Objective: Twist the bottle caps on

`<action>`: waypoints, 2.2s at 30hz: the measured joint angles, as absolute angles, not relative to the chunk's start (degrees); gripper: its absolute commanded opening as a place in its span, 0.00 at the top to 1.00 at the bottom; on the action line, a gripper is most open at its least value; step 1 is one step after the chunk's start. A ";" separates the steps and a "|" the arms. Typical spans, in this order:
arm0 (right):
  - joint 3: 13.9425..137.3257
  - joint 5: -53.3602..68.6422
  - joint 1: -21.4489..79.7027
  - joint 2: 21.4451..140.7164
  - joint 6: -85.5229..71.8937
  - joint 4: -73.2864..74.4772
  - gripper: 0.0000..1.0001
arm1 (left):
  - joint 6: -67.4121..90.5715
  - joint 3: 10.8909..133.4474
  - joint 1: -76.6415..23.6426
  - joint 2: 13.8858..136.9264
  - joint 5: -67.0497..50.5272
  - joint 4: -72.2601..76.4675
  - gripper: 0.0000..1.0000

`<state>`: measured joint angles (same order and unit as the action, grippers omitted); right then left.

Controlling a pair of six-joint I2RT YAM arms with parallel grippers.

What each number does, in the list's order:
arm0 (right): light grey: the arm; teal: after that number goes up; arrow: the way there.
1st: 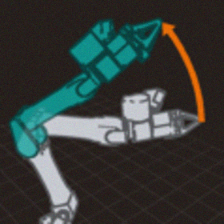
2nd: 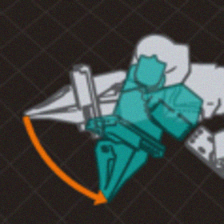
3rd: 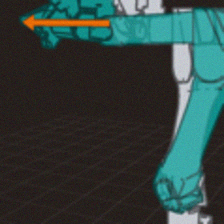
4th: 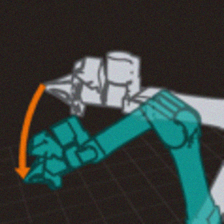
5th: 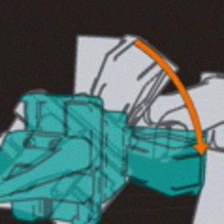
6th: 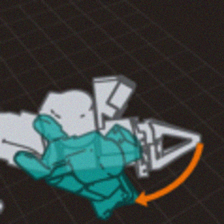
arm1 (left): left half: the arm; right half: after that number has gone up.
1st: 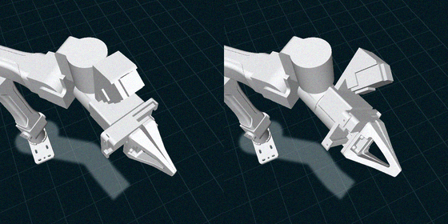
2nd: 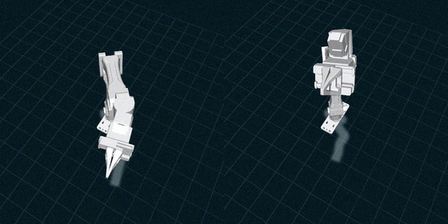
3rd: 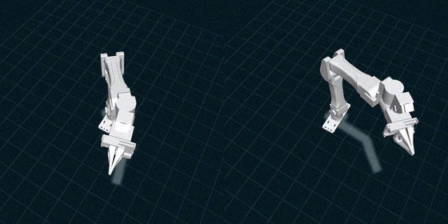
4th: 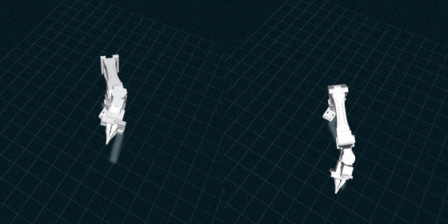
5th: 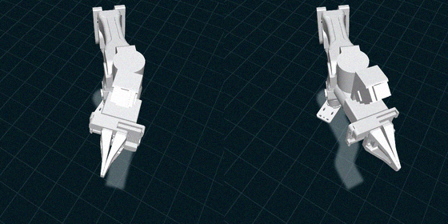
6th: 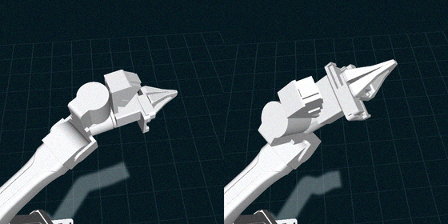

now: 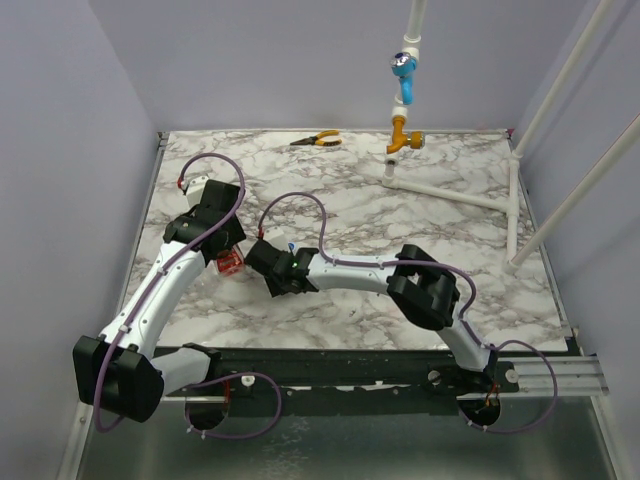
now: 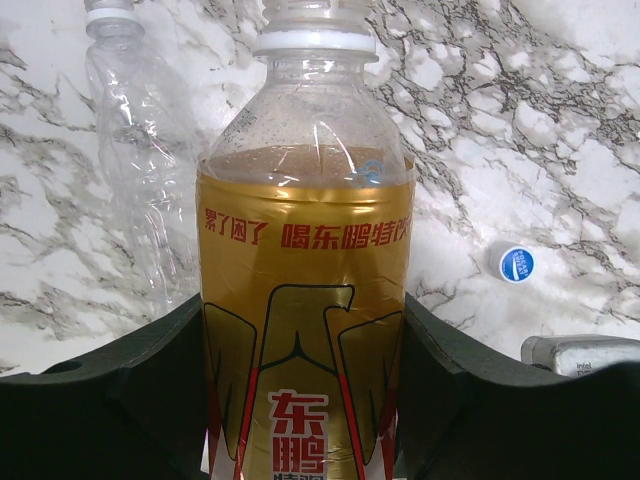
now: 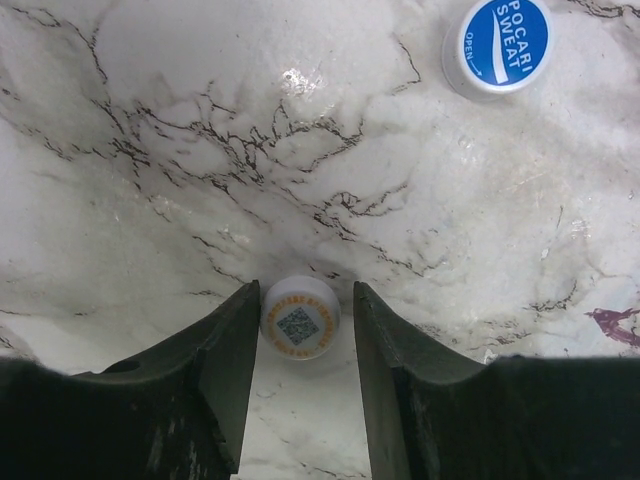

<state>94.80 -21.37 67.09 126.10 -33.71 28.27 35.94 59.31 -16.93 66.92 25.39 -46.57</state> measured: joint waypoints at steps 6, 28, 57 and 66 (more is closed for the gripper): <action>92.25 -21.39 67.20 124.36 -35.16 28.18 0.58 | 35.86 59.31 -16.93 66.92 25.36 -46.57 0.48; 53.17 -18.13 43.55 80.79 -42.89 32.60 0.59 | 23.64 63.31 -49.50 91.83 14.96 -31.42 0.45; 87.09 -13.50 61.56 118.26 -37.12 30.37 0.48 | 23.33 64.75 -20.25 77.10 26.30 -45.06 0.44; 94.45 -15.22 61.76 124.07 -35.88 34.26 0.53 | 23.05 64.45 -18.31 76.07 25.80 -46.17 0.44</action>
<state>94.45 -15.22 61.76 124.07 -35.88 34.26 23.05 64.45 -18.31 76.07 25.80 -46.17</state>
